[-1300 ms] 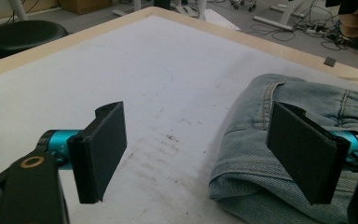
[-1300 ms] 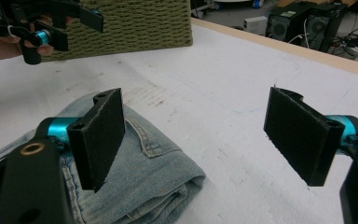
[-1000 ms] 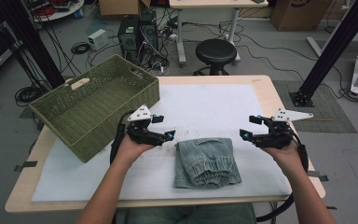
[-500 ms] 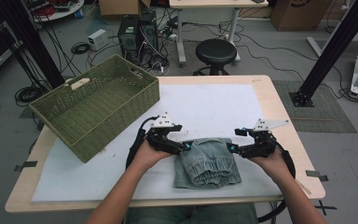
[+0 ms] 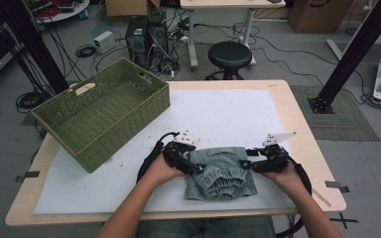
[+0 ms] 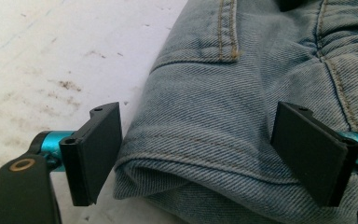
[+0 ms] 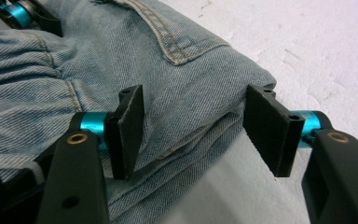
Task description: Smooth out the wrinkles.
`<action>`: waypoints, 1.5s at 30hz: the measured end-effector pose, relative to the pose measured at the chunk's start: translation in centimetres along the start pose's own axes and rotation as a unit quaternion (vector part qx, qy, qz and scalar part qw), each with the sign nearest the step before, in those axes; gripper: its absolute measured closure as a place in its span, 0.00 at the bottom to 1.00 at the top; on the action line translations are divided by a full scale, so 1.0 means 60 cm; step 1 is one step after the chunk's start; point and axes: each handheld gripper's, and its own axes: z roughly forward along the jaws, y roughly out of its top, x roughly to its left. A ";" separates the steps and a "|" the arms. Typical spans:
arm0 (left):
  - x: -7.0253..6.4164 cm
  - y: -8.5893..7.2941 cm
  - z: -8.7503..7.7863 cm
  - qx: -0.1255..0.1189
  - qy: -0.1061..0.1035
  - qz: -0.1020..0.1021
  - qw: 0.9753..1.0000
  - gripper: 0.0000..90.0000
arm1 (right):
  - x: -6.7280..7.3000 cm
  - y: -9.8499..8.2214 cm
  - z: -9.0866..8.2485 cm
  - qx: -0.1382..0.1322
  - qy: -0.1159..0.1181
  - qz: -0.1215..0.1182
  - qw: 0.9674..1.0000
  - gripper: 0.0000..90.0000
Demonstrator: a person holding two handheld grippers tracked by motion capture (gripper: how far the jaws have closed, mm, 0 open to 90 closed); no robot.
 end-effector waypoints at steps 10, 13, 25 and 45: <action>0.025 0.000 -0.047 -0.062 0.031 -0.033 0.997 0.19 | -0.024 0.012 -0.018 -0.063 -0.012 0.035 0.997 0.30; 0.028 -0.005 -0.035 -0.041 0.027 -0.043 0.998 0.19 | -0.025 0.012 -0.002 -0.033 -0.006 0.040 0.999 0.30; 0.024 -0.015 0.001 -0.009 -0.021 -0.061 0.998 0.43 | -0.015 0.003 0.034 0.027 0.015 0.050 0.998 0.55; 0.068 0.040 0.037 -0.068 0.009 -0.037 0.997 0.55 | -0.059 0.045 0.030 -0.002 -0.052 0.018 0.998 0.77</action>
